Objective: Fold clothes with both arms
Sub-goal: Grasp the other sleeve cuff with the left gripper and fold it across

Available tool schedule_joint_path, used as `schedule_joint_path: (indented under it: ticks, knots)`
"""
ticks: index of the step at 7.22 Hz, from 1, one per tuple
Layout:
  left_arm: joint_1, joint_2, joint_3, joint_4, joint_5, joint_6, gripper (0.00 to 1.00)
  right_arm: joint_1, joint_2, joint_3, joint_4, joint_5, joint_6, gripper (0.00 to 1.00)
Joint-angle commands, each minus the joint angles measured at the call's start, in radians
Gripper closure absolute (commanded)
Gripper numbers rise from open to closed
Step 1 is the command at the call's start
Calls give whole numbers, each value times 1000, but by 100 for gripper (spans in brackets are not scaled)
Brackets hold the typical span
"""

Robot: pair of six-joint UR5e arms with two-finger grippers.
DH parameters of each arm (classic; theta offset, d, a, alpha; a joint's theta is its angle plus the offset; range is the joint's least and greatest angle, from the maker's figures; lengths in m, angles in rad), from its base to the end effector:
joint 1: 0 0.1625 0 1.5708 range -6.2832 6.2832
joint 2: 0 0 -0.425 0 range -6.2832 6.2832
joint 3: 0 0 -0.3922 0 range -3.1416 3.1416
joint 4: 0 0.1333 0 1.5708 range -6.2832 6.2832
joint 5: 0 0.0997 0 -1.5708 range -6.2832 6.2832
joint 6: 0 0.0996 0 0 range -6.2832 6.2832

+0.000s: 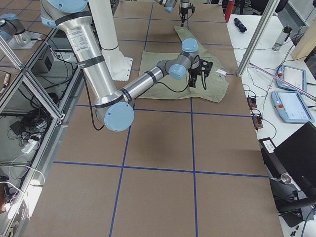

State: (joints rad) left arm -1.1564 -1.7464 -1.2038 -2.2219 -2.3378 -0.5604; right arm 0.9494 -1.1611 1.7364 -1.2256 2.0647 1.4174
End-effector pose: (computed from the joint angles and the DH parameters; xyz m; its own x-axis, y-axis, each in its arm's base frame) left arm 0.1750 -0.5572 0.6756 0.6450 0.0483 -0.7626 -0.0212 0.9987 0.0453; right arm -0.2959 -0.5611 0.3127 0.4242 0.3613 0.8304 -0.4366 0.8850 -0.1620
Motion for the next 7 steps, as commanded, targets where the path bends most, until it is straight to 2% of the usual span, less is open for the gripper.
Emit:
schedule_joint_path:
  ticks: [1, 3, 4, 5, 6, 7]
  knots:
    - [-2, 10, -89, 11, 8, -7, 100, 0, 0, 2, 0, 0, 0, 1]
    - [-2, 10, -176, 14, -39, -74, 100, 2, -2, 8, 0, 0, 0, 1]
    - [1, -10, -262, 7, -122, -230, 100, 15, -5, 6, 0, 15, 0, 1]
    - [30, -78, -351, 8, -150, -415, 100, 40, -21, 5, 6, 44, -3, 0]
    - [115, -188, -393, 10, -140, -631, 100, 63, -41, 5, 9, 67, -73, 0]
    - [212, -334, -376, 13, -80, -802, 100, 95, -72, 5, 11, 92, -136, 0]
